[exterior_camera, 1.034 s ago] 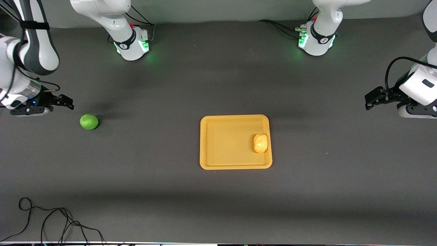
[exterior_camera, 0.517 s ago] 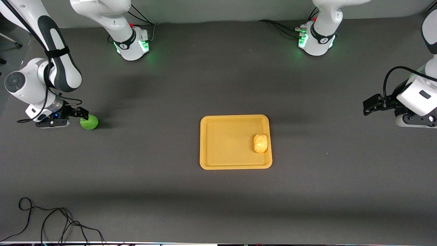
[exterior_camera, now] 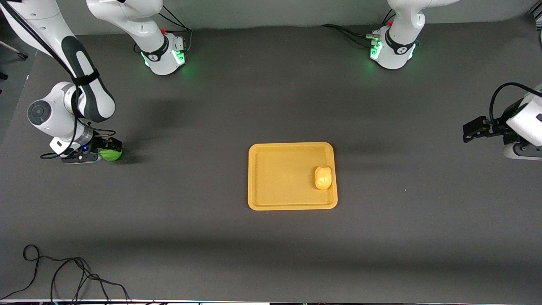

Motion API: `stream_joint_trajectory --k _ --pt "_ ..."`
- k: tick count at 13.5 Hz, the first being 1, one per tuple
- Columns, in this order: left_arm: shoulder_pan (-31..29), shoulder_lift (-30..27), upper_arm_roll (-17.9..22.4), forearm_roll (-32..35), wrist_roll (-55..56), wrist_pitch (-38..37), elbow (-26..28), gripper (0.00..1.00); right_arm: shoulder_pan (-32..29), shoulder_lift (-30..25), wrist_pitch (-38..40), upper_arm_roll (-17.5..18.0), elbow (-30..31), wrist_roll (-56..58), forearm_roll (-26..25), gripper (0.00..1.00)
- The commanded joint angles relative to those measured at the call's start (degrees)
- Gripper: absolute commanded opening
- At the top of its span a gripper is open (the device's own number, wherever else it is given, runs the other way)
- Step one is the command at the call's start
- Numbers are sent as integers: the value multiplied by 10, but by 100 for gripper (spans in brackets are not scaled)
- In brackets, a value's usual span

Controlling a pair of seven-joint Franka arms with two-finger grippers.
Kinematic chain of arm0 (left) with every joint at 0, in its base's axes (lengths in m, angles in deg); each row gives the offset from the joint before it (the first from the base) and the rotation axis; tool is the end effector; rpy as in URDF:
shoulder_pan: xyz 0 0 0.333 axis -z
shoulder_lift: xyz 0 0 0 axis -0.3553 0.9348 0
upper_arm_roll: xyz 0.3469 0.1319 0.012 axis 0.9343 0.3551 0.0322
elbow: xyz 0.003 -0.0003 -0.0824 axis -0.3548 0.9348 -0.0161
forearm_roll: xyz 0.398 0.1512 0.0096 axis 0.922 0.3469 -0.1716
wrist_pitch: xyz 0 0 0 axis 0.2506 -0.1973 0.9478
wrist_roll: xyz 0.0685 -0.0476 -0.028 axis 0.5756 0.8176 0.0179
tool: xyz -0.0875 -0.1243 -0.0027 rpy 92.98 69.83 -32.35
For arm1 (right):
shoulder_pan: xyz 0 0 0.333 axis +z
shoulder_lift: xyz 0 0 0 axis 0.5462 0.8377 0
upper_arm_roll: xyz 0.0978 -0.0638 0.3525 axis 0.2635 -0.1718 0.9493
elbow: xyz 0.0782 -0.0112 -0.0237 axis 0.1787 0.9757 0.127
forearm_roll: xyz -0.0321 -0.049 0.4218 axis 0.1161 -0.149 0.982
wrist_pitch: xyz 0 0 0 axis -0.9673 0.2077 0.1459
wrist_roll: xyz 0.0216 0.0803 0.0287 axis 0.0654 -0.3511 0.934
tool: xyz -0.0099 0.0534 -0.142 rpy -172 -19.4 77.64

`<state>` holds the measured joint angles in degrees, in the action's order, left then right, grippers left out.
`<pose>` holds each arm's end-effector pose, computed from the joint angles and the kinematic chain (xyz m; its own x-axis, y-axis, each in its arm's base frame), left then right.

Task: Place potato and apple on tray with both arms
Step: 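Close the right gripper on the green apple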

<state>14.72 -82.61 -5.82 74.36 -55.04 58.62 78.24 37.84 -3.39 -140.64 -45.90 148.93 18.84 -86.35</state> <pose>0.6265 -0.0011 0.5834 0.9968 -0.0781 -0.0192 -0.0783 -0.9969 -0.0070 0.4853 -0.1610 0.1811 0.9966 0.0655 -0.0504 0.0693 -0.9946 0.0771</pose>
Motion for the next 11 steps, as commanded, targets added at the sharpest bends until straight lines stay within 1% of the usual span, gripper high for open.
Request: stream_joint_trajectory --k 1,2,4,5,6,8,9,11 --pt "-16 -4 -1 -18 -14 14 9 100 -3 22 -19 -2 -6 15 10 100" --pt "-14 -7 -1 -16 -14 13 10 100 -3 25 -19 -2 -8 15 10 97" --pt "-9 -7 -3 -12 -11 10 14 100 -2 26 -17 -2 -12 15 10 65" --pt "-8 -7 -5 -6 -5 12 18 100 0 16 -10 -2 -18 14 10 59" --pt "-4 -8 -5 -6 -5 11 21 100 3 -1 7 -2 -30 14 10 59" --pt "-2 -10 -5 -6 -5 10 22 100 4 -36 81 -2 -71 15 10 59" --pt "-2 -11 -5 -6 -5 11 26 100 4 -46 136 -2 -110 15 10 59" --pt "-2 -10 -5 -6 -5 15 28 100 5 -49 291 -2 -224 18 8 59"
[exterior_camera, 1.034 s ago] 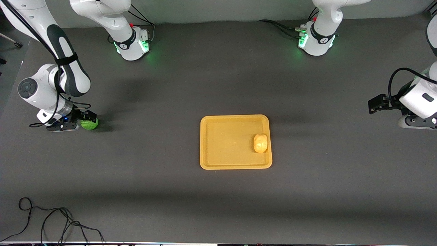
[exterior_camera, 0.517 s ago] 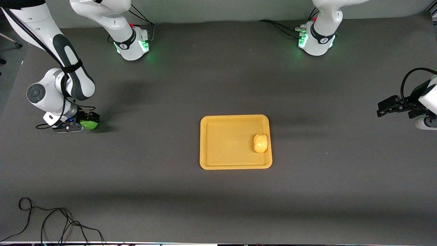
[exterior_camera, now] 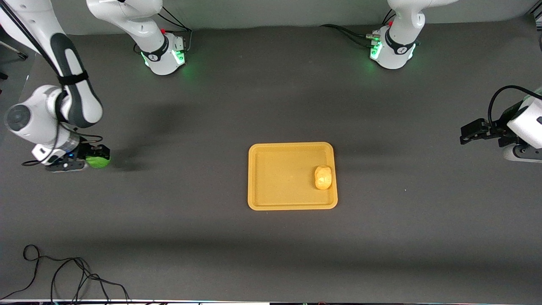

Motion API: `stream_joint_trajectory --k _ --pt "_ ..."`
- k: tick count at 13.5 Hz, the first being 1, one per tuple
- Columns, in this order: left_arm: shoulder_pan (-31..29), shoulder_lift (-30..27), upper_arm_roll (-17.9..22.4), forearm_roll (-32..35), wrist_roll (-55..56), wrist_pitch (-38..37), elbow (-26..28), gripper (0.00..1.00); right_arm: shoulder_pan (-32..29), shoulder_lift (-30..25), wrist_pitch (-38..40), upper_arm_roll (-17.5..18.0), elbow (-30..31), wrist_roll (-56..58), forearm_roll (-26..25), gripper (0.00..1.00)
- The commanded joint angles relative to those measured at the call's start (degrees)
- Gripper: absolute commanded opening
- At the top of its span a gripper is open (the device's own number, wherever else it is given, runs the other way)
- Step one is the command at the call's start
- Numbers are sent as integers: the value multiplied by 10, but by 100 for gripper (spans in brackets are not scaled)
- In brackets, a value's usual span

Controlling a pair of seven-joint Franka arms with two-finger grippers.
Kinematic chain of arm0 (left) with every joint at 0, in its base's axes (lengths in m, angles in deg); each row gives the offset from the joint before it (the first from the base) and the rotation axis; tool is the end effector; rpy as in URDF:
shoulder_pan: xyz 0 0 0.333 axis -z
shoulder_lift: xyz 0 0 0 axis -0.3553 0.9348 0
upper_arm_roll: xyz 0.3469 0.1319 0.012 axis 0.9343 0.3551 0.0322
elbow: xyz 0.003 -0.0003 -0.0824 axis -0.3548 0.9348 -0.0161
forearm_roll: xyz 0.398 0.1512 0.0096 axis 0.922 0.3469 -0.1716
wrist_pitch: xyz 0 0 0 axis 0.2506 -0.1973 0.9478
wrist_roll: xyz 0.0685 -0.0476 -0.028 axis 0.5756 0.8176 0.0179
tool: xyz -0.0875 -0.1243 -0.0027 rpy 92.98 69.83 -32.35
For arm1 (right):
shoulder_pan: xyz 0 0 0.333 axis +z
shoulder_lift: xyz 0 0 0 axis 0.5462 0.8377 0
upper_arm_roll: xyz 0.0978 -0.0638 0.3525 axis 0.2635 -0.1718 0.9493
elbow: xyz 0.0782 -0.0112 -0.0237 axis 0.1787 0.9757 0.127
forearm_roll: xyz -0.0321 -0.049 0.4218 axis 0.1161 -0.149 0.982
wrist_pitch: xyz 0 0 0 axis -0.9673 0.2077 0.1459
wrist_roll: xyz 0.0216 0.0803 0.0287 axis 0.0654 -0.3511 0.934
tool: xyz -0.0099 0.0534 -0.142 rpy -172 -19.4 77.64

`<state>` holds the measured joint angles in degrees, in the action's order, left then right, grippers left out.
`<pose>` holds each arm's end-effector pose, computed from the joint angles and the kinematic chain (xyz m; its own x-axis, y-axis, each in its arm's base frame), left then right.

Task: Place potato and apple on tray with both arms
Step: 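Carry the apple with the right gripper over the tray beside the potato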

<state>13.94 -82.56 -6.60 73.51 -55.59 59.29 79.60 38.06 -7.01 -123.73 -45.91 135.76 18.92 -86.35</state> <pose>0.6257 -0.0030 0.5718 0.9958 -0.0868 -0.0308 -0.0865 -0.9962 0.0103 0.5503 -0.1694 0.2766 0.9965 0.0689 -0.0470 0.0712 -0.9962 0.0497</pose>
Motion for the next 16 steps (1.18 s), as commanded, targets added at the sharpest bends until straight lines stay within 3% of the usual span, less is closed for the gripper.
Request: stream_joint_trajectory --k 1,3,8,13,16 --pt "5 -9 3 2 -1 14 18 100 4 -8 197 0 -162 14 7 59" --pt "5 -10 3 2 -2 23 25 100 33 -2 284 1 -261 6 7 59" --pt "2 -11 3 2 -8 28 34 100 194 31 318 2 -378 -140 12 59" --pt "3 -18 3 2 -9 32 39 98 371 174 335 3 -537 -444 50 59" --pt "5 -18 3 2 -9 40 44 98 414 271 330 38 -635 -604 70 59"
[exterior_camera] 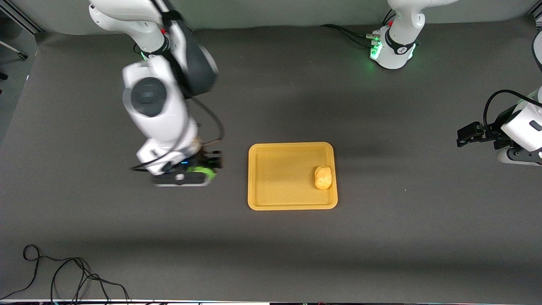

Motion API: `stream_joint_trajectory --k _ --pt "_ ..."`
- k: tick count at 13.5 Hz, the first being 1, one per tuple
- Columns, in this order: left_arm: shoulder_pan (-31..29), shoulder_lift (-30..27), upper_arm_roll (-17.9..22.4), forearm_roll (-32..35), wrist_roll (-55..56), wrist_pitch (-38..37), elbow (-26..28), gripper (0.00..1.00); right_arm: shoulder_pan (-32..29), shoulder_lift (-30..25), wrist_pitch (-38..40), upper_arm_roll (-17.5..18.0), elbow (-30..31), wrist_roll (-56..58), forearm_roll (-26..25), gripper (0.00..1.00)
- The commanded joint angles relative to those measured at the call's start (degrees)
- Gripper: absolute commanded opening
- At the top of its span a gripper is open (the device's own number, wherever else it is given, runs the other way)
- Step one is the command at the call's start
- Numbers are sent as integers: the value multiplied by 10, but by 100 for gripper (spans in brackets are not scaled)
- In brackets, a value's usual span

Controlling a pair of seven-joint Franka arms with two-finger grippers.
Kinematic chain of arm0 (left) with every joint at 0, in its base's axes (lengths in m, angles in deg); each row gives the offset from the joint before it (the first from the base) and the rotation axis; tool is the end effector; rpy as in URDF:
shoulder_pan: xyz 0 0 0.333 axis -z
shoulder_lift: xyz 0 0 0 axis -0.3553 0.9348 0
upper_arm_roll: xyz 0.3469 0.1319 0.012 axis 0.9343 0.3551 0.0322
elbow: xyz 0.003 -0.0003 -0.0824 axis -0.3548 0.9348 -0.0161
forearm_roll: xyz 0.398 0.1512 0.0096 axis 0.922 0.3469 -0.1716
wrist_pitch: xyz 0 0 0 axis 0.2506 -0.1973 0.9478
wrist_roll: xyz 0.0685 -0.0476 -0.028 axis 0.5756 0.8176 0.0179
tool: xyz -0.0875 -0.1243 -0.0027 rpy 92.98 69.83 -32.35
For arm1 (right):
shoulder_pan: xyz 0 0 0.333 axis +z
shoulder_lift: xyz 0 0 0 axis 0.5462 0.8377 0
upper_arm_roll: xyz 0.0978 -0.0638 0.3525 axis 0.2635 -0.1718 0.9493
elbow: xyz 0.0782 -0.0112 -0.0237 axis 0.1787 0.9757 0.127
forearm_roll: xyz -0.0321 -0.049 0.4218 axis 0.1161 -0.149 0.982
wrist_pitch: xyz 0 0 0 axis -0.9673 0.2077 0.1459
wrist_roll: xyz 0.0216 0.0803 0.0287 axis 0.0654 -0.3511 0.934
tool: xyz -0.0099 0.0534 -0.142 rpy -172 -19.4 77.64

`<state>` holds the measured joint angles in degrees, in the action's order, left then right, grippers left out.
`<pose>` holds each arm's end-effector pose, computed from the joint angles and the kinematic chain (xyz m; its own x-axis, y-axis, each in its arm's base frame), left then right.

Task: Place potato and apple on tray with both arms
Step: 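Carry the apple with the right gripper over the tray beside the potato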

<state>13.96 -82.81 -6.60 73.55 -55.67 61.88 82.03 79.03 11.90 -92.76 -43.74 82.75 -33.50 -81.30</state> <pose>0.6262 -0.0035 0.5568 0.9958 -0.0888 -0.0238 -0.0886 -0.9960 0.0086 0.6607 0.3983 0.4559 0.9954 -0.0617 0.0738 -0.0647 -0.9971 0.0390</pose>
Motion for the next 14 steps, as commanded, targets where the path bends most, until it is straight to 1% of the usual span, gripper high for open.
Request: stream_joint_trajectory --k 1,2,6,8,9,11,14 --pt "4 -17 3 2 -8 15 23 98 4 121 17 48 -145 -118 19 59" --pt "4 -18 3 2 -8 14 24 99 5 153 5 67 -174 -147 19 59" --pt "3 -19 3 2 -9 17 23 99 7 244 -137 103 -179 -177 18 59" --pt "4 -20 3 2 -8 23 24 99 9 284 -187 104 -180 -184 18 59" --pt "4 -20 4 2 -8 24 24 99 16 300 -205 104 -180 -184 17 59" --pt "4 -19 3 2 -8 24 24 99 21 323 -214 103 -180 -184 15 59" --pt "4 -16 4 2 -8 32 26 99 33 331 -214 103 -180 -188 15 59"
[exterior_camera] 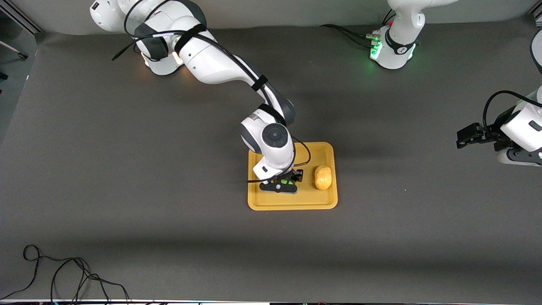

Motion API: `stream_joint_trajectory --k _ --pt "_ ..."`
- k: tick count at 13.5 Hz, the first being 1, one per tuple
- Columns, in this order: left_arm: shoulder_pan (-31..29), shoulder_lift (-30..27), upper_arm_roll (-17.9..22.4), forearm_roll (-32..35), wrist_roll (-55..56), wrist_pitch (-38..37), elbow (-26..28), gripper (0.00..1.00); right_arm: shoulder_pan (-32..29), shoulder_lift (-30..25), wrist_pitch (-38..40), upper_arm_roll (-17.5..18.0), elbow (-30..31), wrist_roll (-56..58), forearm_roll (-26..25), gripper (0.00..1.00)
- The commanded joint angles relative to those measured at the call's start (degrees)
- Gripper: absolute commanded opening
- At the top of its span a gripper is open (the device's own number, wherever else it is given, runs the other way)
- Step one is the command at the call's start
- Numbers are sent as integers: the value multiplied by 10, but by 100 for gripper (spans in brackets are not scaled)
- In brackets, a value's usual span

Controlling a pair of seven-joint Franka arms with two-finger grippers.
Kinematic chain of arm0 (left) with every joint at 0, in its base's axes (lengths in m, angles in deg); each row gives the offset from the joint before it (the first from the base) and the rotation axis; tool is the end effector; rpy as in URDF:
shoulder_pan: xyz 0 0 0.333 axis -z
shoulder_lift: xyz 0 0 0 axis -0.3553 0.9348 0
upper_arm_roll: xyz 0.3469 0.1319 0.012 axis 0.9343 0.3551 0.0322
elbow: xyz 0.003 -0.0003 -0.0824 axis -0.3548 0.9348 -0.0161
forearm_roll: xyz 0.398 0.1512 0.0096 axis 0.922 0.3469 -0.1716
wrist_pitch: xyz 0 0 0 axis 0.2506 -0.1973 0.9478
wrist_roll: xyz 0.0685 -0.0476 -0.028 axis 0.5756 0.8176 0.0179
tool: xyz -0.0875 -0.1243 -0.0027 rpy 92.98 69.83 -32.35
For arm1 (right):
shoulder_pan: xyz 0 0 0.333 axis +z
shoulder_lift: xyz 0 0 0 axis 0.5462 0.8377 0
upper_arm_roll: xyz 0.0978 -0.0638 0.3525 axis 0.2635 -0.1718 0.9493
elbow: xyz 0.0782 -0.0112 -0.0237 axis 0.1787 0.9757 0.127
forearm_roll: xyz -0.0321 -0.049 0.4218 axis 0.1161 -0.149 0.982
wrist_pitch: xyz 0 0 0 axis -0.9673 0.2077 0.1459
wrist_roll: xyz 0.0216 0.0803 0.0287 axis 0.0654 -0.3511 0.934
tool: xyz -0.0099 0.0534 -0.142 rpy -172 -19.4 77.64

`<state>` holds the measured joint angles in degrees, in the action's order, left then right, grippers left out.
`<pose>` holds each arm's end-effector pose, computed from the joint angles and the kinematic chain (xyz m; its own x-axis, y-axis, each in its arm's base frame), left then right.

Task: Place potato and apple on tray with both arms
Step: 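Carry the apple with the right gripper over the tray beside the potato, then open the right gripper to set the apple on the tray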

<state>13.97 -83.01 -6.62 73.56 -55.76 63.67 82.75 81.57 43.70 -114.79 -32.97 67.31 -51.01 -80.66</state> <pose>0.6284 -0.0040 0.5552 0.9959 -0.0908 -0.0017 -0.0908 -0.9958 0.0063 0.6391 0.5964 0.1574 0.9847 -0.1329 0.1131 -0.1262 -0.9899 -0.0646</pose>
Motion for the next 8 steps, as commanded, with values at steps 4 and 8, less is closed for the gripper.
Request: stream_joint_trajectory --k 4,8 --pt "4 -12 4 2 -7 17 19 99 12 20 -4 -4 -25 -27 8 67" --pt "4 -14 4 2 -7 19 26 99 10 1 31 -9 -25 -29 8 100"
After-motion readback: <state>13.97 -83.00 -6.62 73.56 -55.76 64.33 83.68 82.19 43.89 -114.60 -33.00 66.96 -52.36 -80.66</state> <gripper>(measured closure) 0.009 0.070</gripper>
